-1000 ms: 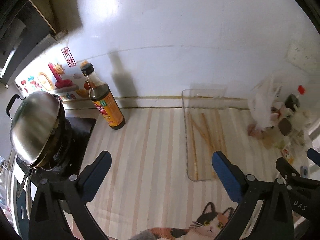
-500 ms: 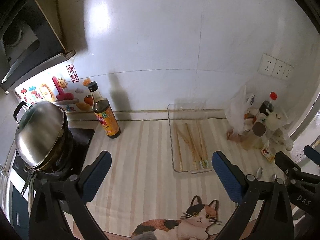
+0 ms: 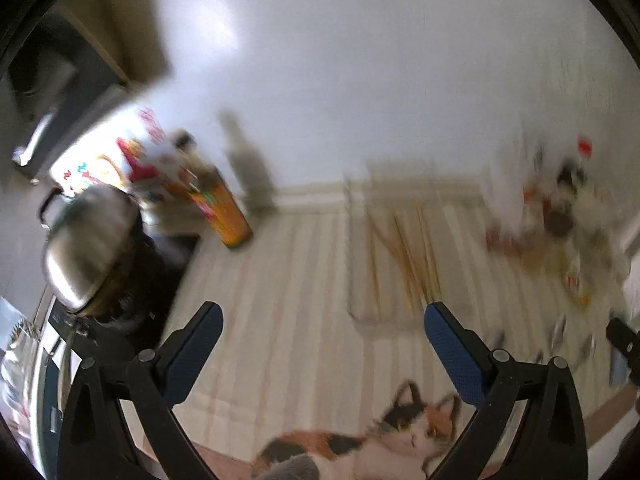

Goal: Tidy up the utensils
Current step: 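Withdraw both tools from the rack and move the right tool toward the spoons, then grasp a steel spoon by its handle with the left tool while the right tool grasps another spoon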

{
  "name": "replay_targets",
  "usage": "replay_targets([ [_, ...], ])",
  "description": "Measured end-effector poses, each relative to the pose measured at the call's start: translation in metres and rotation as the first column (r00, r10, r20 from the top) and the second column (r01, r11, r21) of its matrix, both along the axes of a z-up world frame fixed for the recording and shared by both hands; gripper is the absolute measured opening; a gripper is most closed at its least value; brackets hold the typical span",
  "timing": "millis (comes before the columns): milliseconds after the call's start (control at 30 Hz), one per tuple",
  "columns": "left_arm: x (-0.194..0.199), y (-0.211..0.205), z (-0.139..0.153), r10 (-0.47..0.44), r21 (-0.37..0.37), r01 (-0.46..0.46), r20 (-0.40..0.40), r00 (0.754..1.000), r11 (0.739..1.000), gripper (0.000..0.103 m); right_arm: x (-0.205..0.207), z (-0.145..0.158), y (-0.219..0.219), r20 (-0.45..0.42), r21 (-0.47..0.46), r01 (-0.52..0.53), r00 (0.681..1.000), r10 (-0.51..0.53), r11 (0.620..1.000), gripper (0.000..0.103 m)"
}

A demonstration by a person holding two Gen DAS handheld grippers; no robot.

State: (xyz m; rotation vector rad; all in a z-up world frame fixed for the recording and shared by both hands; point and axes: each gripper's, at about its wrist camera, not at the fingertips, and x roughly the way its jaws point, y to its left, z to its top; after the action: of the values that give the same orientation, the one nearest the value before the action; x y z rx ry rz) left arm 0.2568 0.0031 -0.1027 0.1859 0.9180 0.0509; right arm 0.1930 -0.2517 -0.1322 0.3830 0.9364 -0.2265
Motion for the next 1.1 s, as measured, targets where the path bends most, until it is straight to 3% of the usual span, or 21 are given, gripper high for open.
replay_targets([
  [33,0.001,-0.008,-0.01,-0.007,0.006,0.008,-0.026,1.0,1.0,0.103,-0.003,-0.016,-0.016,-0.054,0.023,0.027,0.998,-0.026,0.999,0.096],
  [100,0.003,-0.029,-0.033,-0.028,-0.007,0.028,-0.091,0.995,1.0,0.103,-0.008,-0.044,-0.041,-0.146,0.058,0.074,0.987,-0.065,0.996,0.063],
  [267,0.014,-0.088,-0.094,-0.1,-0.073,0.083,-0.284,0.954,0.994,0.103,-0.026,-0.101,-0.094,-0.277,0.135,0.165,0.953,-0.123,0.977,0.041],
  [300,0.016,-0.101,-0.106,-0.115,-0.076,0.095,-0.319,0.941,0.993,0.099,-0.029,-0.112,-0.104,-0.292,0.151,0.178,0.948,-0.129,0.972,0.038],
  [367,0.018,-0.122,-0.125,-0.148,-0.086,0.124,-0.373,0.916,0.988,0.096,-0.03,-0.125,-0.117,-0.312,0.163,0.193,0.94,-0.135,0.968,0.036],
  [433,0.017,-0.142,-0.14,-0.179,-0.109,0.147,-0.426,0.887,0.983,0.082,-0.032,-0.138,-0.128,-0.33,0.181,0.21,0.933,-0.142,0.961,0.036],
  [500,0.014,-0.161,-0.151,-0.22,-0.13,0.179,-0.46,0.861,0.975,0.077,-0.031,-0.146,-0.138,-0.346,0.203,0.229,0.926,-0.149,0.952,0.036],
  [667,-0.004,-0.211,-0.174,-0.332,-0.123,0.315,-0.516,0.79,0.941,0.076,-0.036,-0.162,-0.16,-0.378,0.225,0.267,0.91,-0.169,0.937,0.036],
  [767,-0.01,-0.23,-0.189,-0.353,-0.094,0.362,-0.542,0.763,0.927,0.07,-0.041,-0.168,-0.168,-0.392,0.24,0.278,0.904,-0.17,0.93,0.036],
  [833,-0.012,-0.237,-0.197,-0.347,-0.074,0.371,-0.556,0.755,0.926,0.059,-0.042,-0.171,-0.172,-0.4,0.248,0.286,0.9,-0.171,0.926,0.036],
  [867,-0.012,-0.236,-0.195,-0.346,-0.084,0.36,-0.544,0.764,0.929,0.054,-0.041,-0.171,-0.173,-0.405,0.252,0.293,0.898,-0.174,0.922,0.036],
  [967,-0.009,-0.233,-0.191,-0.333,-0.12,0.321,-0.546,0.769,0.939,0.027,-0.037,-0.18,-0.177,-0.426,0.303,0.327,0.887,-0.18,0.895,0.039],
  [1100,0.001,-0.222,-0.188,-0.291,-0.116,0.273,-0.544,0.787,0.955,0.014,-0.016,-0.187,-0.166,-0.429,0.302,0.298,0.891,-0.15,0.906,0.041],
])
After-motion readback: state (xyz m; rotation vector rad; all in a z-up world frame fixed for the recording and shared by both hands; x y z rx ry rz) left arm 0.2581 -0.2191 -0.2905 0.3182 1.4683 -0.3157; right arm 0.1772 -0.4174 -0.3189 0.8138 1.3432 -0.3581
